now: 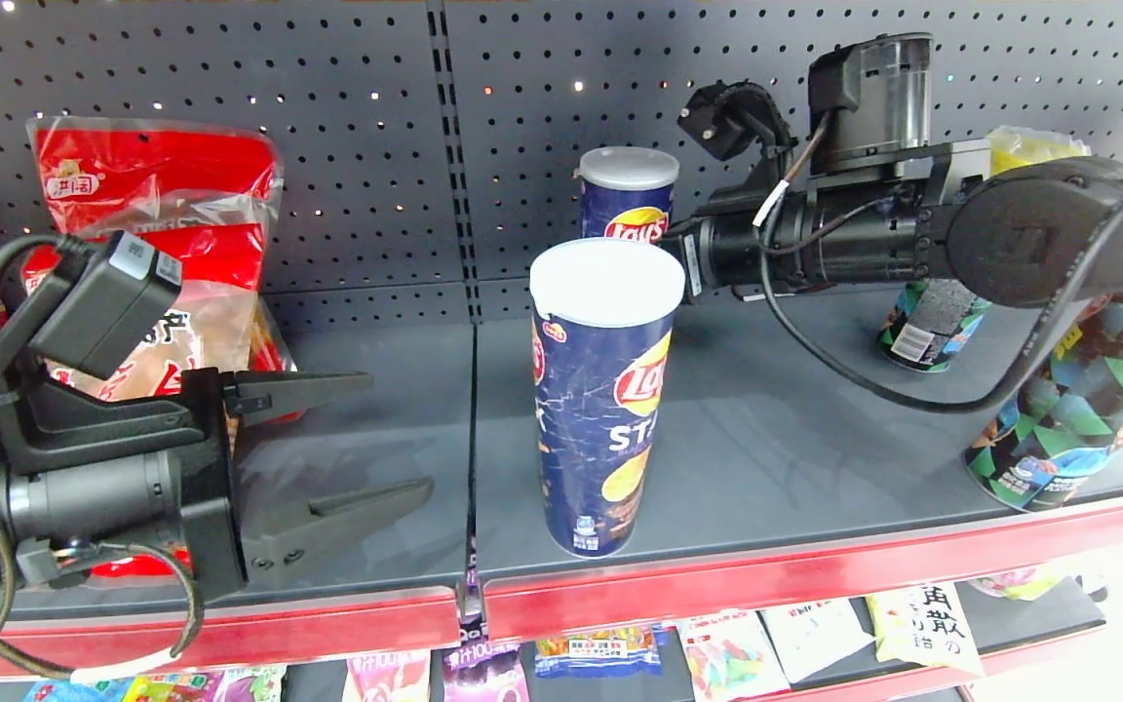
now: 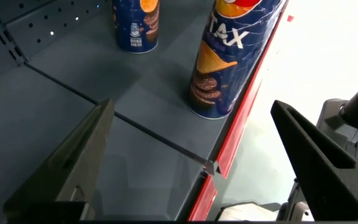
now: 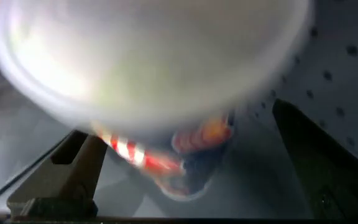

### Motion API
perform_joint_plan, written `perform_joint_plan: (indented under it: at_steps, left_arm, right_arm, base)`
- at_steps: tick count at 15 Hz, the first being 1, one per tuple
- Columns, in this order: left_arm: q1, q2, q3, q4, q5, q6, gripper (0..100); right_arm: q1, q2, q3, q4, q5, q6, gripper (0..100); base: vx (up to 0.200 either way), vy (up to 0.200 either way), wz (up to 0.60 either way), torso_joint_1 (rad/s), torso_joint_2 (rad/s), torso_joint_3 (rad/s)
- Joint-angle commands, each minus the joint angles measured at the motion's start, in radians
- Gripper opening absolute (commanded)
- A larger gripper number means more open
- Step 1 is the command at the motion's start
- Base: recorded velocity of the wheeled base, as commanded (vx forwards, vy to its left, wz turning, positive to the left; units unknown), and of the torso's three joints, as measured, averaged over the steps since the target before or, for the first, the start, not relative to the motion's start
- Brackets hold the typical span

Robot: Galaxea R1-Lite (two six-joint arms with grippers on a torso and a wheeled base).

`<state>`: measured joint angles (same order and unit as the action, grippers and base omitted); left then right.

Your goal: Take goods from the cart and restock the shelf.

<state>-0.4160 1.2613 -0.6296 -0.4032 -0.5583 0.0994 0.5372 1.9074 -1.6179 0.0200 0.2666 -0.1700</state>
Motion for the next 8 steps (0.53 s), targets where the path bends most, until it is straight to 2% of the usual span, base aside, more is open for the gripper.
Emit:
perform_joint_plan:
  at_steps: [1, 6, 8]
  left_arm:
    - [0.000, 0.010, -0.004, -0.002, 0.000, 0.000, 100]
    - [-0.003, 0.017, -0.001, 0.000, 0.000, 0.005, 100]
    - [-0.007, 0.020, 0.001, 0.000, 0.001, 0.023, 100]
  right_arm:
    - [0.001, -0.097, 0.095, -0.002, -0.013, 0.001, 100]
    - [0.009, -0.246, 0.296, -0.023, -0.061, 0.006, 100]
    - [0.010, -0.301, 0.352, -0.023, -0.079, 0.006, 100]
  base:
    - [0.000, 0.000, 0.00, 0.000, 0.00, 0.000]
    - [0.000, 0.000, 0.00, 0.000, 0.00, 0.000]
    - [0.000, 0.000, 0.00, 0.000, 0.00, 0.000]
